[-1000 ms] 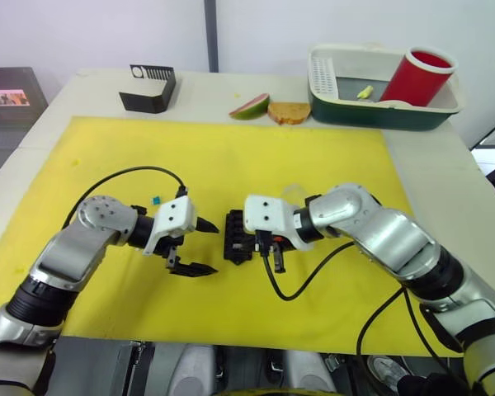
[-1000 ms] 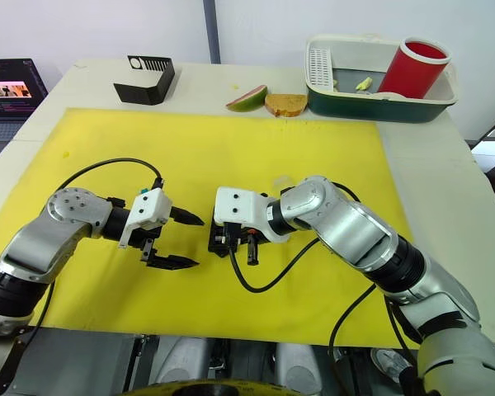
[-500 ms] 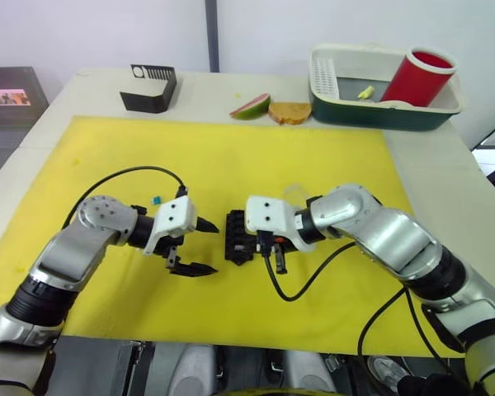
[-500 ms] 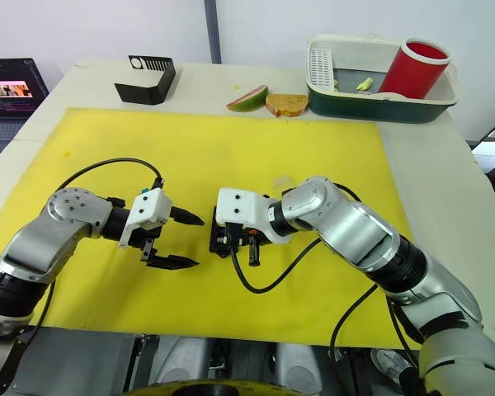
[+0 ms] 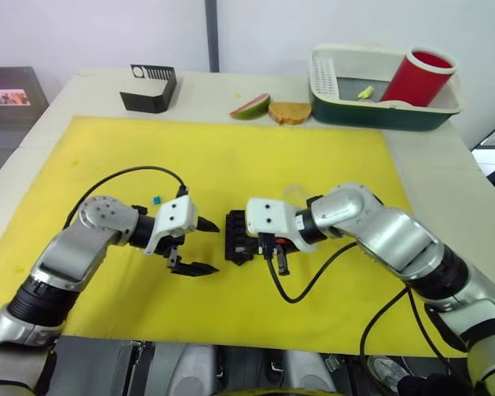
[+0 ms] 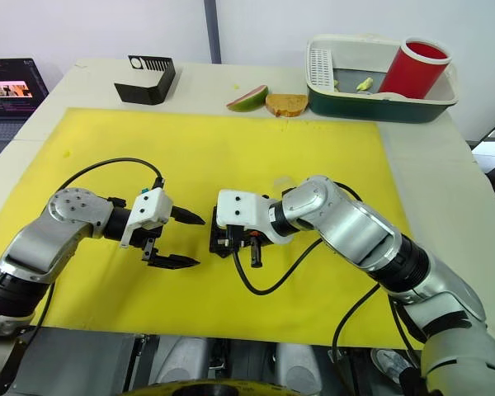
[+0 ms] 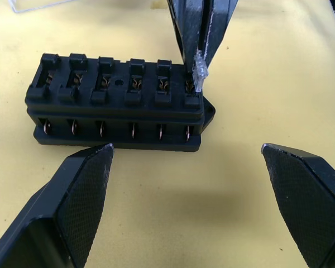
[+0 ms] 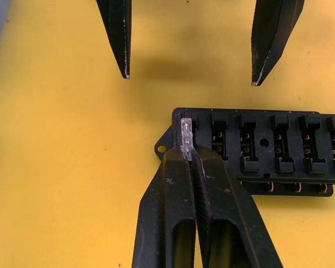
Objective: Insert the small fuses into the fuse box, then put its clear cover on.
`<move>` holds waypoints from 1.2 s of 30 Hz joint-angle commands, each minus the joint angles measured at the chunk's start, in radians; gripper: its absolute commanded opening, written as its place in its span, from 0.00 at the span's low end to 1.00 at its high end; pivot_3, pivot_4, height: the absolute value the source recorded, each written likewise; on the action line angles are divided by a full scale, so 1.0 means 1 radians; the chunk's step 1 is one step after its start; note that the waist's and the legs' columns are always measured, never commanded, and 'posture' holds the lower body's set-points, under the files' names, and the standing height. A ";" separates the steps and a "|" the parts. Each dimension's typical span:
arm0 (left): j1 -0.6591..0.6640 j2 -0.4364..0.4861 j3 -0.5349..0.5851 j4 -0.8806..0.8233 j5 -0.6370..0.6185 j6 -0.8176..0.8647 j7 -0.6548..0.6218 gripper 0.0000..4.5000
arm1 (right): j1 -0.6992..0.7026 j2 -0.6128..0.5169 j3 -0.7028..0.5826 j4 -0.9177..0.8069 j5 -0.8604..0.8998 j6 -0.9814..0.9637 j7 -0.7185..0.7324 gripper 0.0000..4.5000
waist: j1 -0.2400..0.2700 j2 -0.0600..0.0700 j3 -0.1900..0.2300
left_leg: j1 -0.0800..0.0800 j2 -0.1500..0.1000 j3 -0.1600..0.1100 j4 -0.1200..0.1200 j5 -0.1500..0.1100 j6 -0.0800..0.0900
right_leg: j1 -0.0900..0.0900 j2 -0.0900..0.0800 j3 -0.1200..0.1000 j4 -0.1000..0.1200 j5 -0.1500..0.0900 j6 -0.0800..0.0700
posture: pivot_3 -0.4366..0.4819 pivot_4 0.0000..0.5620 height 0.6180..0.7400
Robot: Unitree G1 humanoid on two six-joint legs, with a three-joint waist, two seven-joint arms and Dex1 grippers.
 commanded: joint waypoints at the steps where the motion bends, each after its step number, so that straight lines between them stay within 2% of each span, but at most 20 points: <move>1: -0.006 -0.002 0.006 -0.016 0.001 -0.016 0.001 0.99 | -0.025 -0.001 -0.010 -0.010 -0.013 -0.011 -0.004 0.00 | 0.000 0.000 0.000 | 0.000 0.000 0.000 0.000 0.000 0.000 | 0.000 0.000 0.000 0.000 0.000 0.000 | 0.48 0.27 1.00; 15: 0.001 0.002 0.003 -0.029 0.002 -0.014 0.003 0.99 | -0.028 0.011 0.006 0.017 -0.049 -0.035 -0.013 0.00 | 0.000 0.000 0.000 | 0.000 0.000 0.000 0.000 0.000 0.000 | 0.000 0.000 0.000 0.000 0.000 0.000 | 0.48 0.27 1.00; 25: 0.000 0.004 0.001 -0.020 0.007 -0.024 -0.004 0.99 | -0.056 0.026 -0.033 0.011 -0.017 -0.008 0.001 0.00 | 0.000 0.000 0.000 | 0.000 0.000 0.000 0.000 0.000 0.000 | 0.000 0.000 0.000 0.000 0.000 0.000 | 0.48 0.27 1.00; 36: -0.001 0.001 0.000 -0.023 0.015 -0.028 -0.003 0.99 | -0.038 0.006 -0.002 0.018 -0.035 -0.026 0.016 0.00 | 0.000 0.000 0.000 | 0.000 0.000 0.000 0.000 0.000 0.000 | 0.000 0.000 0.000 0.000 0.000 0.000 | 0.48 0.27 1.00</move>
